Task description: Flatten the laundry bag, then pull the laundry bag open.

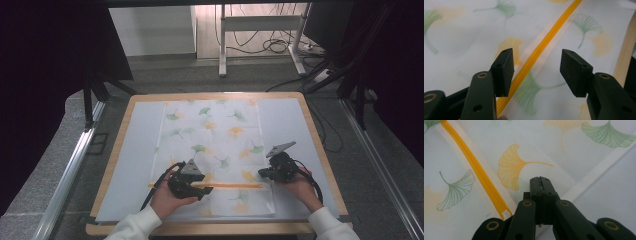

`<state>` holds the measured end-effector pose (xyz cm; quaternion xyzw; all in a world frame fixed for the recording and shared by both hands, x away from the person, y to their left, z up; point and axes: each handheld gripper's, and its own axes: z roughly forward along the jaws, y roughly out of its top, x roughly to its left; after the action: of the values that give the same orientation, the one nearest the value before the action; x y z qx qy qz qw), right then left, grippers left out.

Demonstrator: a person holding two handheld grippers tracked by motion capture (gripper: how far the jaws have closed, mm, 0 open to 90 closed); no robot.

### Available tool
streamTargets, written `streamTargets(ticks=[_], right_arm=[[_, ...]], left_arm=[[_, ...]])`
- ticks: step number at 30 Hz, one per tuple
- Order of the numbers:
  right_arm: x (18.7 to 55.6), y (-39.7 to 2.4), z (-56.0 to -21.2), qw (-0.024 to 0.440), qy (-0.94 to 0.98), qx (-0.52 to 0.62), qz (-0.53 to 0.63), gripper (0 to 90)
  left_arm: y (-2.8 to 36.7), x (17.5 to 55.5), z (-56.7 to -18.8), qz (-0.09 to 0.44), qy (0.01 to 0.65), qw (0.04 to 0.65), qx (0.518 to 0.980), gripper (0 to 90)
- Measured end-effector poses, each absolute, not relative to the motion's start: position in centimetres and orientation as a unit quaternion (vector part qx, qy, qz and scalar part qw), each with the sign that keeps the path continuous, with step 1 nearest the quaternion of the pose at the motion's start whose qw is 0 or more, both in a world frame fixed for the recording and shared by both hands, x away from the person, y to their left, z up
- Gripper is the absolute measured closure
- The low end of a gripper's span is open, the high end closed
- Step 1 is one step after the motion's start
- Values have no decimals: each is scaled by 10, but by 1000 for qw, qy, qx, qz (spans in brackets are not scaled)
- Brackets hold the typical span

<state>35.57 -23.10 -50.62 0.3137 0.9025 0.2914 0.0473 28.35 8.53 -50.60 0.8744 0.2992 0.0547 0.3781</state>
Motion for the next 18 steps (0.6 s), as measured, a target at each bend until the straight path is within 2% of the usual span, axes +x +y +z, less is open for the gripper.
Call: streamTargets(ticks=[8,18], right_arm=[[356,-231,-510,42,902,315,294,891],[356,-233,-510,41,899,320,297,891]], left_arm=[[49,291,-502,42,287,377,879,429],[31,297,-505,32,278,371,885,426]])
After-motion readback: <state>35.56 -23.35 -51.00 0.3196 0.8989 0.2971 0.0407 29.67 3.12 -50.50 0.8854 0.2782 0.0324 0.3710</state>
